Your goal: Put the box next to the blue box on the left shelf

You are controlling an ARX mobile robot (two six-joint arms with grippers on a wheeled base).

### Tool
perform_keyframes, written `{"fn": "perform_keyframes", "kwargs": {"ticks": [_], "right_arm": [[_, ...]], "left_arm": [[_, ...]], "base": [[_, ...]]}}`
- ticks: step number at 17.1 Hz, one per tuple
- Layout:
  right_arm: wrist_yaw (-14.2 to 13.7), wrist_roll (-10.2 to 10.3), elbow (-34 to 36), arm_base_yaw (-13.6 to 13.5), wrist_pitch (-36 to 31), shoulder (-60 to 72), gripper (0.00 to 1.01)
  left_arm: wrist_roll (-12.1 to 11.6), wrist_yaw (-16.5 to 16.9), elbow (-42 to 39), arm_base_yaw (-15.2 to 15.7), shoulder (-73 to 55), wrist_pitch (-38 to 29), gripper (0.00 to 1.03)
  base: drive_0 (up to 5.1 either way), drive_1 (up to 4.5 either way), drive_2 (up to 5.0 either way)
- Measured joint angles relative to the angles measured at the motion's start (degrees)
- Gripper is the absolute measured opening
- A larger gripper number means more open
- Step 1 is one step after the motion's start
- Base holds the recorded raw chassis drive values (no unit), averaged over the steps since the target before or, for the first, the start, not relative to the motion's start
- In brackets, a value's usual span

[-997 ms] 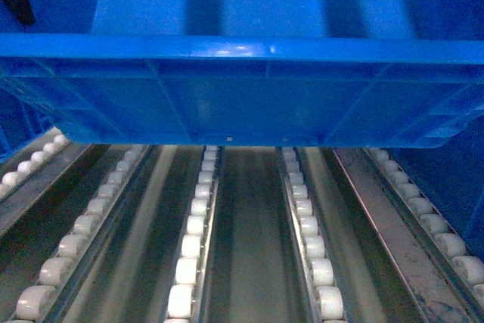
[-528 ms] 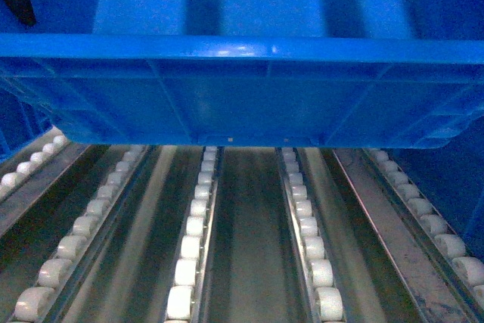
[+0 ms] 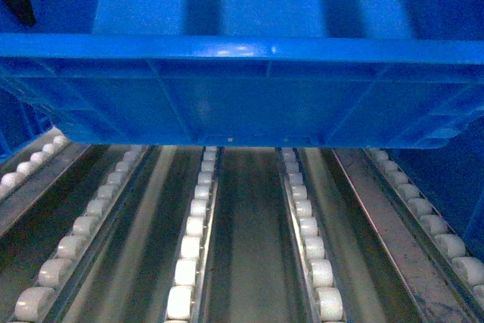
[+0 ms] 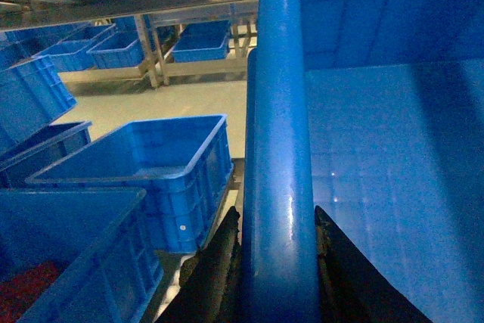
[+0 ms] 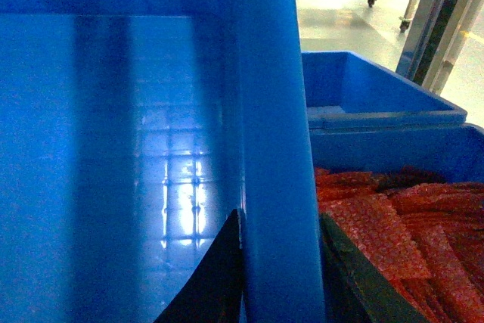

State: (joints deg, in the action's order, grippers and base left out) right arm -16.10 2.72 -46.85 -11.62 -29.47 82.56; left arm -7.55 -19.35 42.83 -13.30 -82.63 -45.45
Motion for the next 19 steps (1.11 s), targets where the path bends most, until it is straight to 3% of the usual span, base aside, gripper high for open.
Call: {"fn": "perform_keyframes", "kwargs": {"ticks": [19], "right_arm": [[0.0,0.0,0.0,0.0,0.0,0.0,0.21]], "left_arm": [[0.0,0.0,0.0,0.0,0.0,0.0,0.19]], "base": [[0.0,0.00,0.0]]}}
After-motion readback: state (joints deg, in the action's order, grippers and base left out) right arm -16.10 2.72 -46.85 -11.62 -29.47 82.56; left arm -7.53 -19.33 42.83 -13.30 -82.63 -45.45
